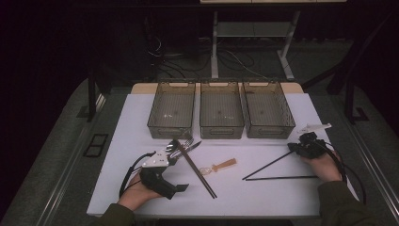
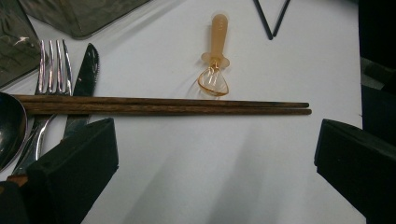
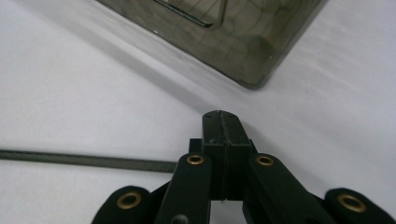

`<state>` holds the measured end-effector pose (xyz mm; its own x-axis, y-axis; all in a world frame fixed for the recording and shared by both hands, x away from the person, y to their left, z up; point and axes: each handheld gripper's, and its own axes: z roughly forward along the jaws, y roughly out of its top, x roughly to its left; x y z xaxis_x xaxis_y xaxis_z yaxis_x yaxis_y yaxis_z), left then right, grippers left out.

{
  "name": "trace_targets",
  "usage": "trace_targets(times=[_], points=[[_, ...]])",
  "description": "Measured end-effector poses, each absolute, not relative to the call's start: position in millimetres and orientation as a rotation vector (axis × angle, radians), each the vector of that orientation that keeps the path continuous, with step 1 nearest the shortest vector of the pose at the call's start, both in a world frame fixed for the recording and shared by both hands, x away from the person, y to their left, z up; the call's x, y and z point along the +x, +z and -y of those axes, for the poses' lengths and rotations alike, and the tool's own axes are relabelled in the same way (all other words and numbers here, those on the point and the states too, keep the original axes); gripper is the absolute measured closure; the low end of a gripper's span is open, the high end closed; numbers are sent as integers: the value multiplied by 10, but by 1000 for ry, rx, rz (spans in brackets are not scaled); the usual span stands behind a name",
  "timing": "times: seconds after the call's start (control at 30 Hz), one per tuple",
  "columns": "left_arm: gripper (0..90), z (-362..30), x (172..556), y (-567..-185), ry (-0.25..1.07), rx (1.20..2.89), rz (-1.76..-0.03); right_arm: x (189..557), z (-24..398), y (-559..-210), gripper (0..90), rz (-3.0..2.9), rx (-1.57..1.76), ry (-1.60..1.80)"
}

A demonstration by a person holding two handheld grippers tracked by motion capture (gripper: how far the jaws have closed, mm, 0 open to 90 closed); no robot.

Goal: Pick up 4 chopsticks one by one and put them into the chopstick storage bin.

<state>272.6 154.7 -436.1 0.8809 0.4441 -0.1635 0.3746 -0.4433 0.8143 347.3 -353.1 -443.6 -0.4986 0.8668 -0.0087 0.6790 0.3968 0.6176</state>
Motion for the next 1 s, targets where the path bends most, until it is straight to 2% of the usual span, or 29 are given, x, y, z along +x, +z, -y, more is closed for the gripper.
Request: trace_targets(times=[1.0], points=[[0,-1544,2723,-4359,88,2078,-590,3124,3746,-4397,900,-2343,1357,776]])
